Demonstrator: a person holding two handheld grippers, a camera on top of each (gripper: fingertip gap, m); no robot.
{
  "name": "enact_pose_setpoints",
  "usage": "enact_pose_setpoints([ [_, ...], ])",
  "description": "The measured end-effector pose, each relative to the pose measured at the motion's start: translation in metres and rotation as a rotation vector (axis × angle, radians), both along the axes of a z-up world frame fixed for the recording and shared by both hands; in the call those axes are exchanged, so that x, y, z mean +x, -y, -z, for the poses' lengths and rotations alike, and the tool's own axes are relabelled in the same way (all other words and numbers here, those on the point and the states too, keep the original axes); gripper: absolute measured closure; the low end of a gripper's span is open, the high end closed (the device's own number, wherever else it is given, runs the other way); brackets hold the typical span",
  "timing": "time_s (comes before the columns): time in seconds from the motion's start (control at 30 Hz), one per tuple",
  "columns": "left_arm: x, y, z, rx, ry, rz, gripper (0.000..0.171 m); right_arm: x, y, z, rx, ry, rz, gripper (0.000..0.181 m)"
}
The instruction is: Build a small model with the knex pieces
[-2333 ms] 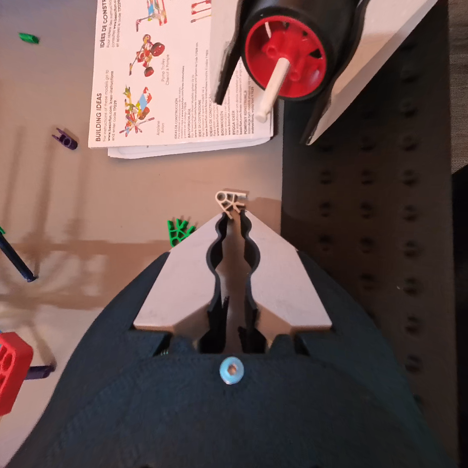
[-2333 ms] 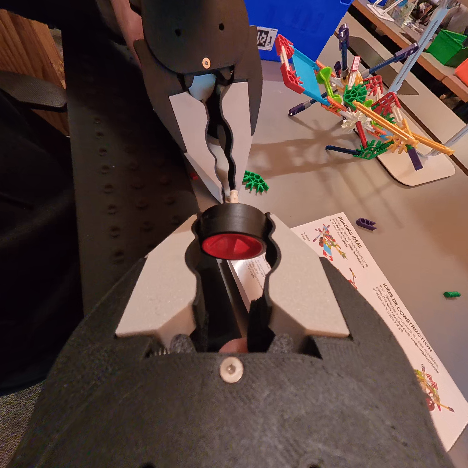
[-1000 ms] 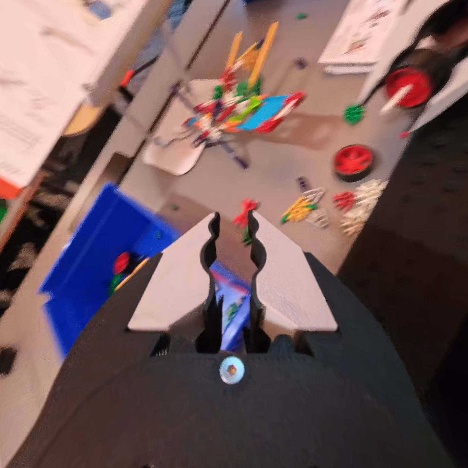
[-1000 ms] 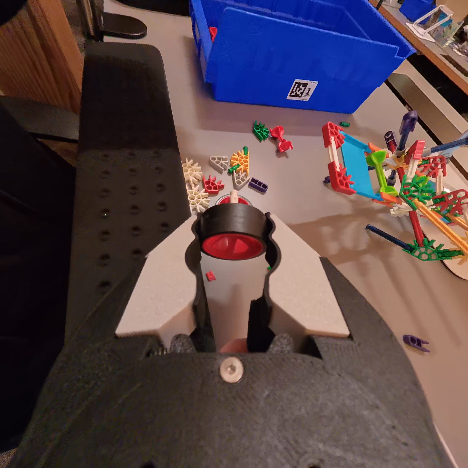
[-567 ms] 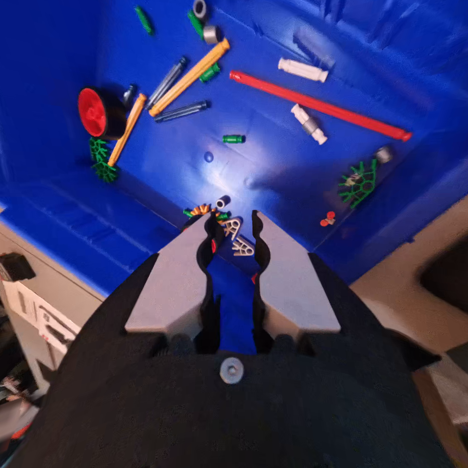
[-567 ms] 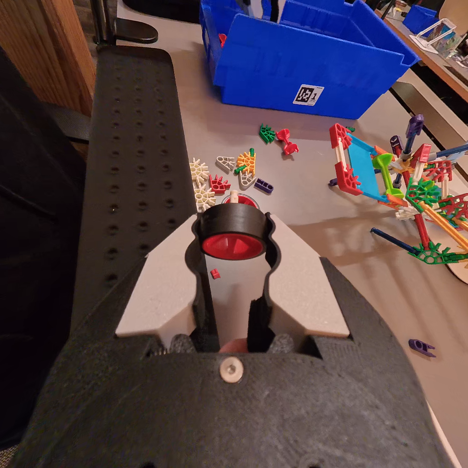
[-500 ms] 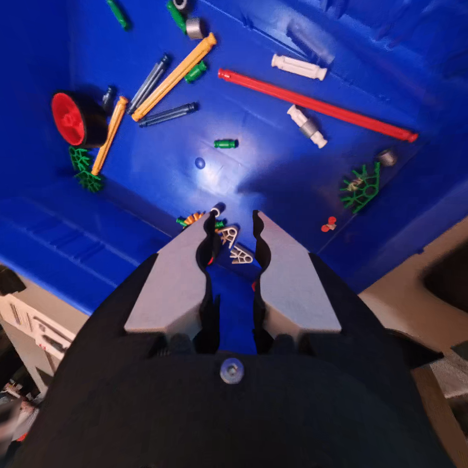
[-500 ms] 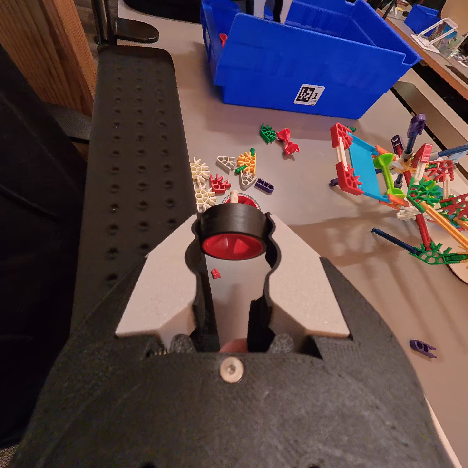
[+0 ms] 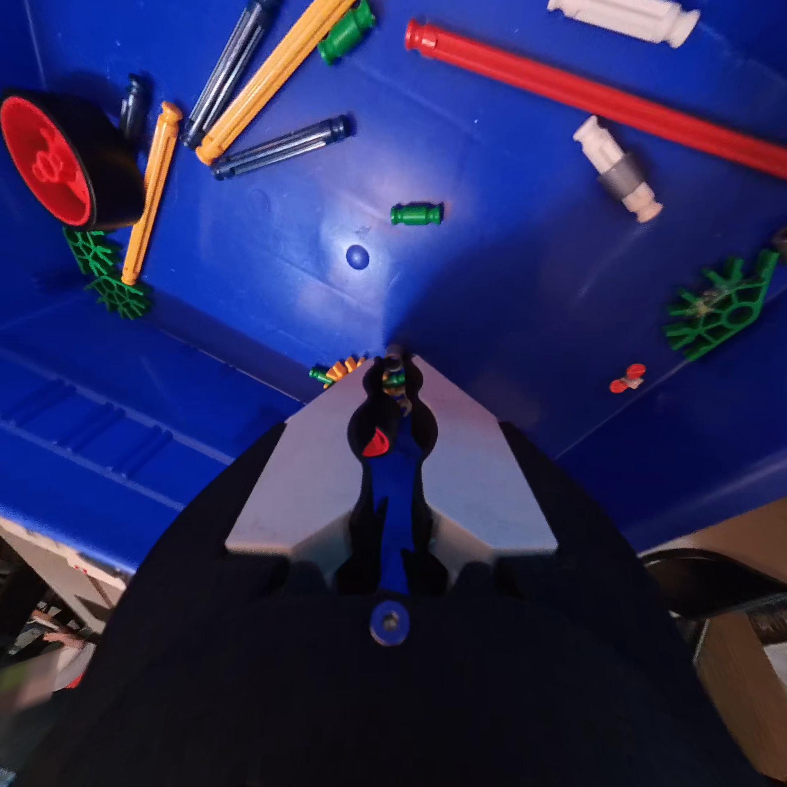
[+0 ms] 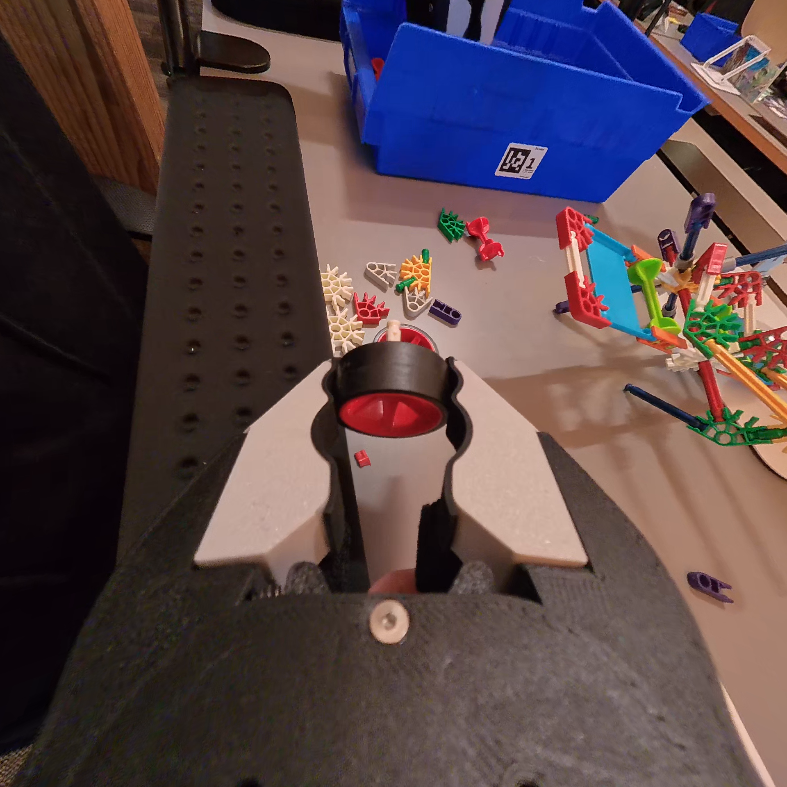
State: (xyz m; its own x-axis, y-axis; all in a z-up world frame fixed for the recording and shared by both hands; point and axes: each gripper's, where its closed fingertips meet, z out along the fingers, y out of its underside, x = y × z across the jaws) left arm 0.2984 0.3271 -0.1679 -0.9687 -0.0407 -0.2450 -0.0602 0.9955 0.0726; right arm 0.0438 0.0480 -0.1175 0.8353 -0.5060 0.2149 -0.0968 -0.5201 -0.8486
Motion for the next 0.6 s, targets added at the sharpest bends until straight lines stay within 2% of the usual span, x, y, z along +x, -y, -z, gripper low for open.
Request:
enact_pose_setpoints([
  [0.07, 0.0, 0.007, -0.015, -0.066, 0.04, -0.004, 0.164, 0.002, 0.001, -0.002, 0.006, 0.013, 0.011, 0.134],
  [0.17, -0.02, 0.048, -0.062, -0.294, 0.125, 0.064, 0.164, 0.006, 0.002, -0.008, 0.036, 0.029, 0.033, 0.134],
  [0.27, -0.073, 0.108, -0.118, -0.524, 0.187, 0.25, 0.164, 0.011, -0.001, -0.021, 0.101, 0.058, 0.058, 0.134],
  [0.33, -0.122, 0.152, -0.141, -0.637, 0.186, 0.427, 0.164, 0.012, -0.002, -0.029, 0.143, 0.077, 0.067, 0.134],
  [0.4, -0.173, 0.192, -0.151, -0.734, 0.142, 0.586, 0.165, 0.013, -0.002, -0.037, 0.166, 0.113, 0.074, 0.135],
  [0.47, -0.208, 0.223, -0.148, -0.776, 0.115, 0.703, 0.164, 0.012, -0.001, -0.044, 0.192, 0.142, 0.075, 0.135],
  [0.6, -0.242, 0.263, -0.14, -0.87, 0.047, 0.799, 0.164, 0.007, 0.001, -0.058, 0.259, 0.182, 0.063, 0.135],
])
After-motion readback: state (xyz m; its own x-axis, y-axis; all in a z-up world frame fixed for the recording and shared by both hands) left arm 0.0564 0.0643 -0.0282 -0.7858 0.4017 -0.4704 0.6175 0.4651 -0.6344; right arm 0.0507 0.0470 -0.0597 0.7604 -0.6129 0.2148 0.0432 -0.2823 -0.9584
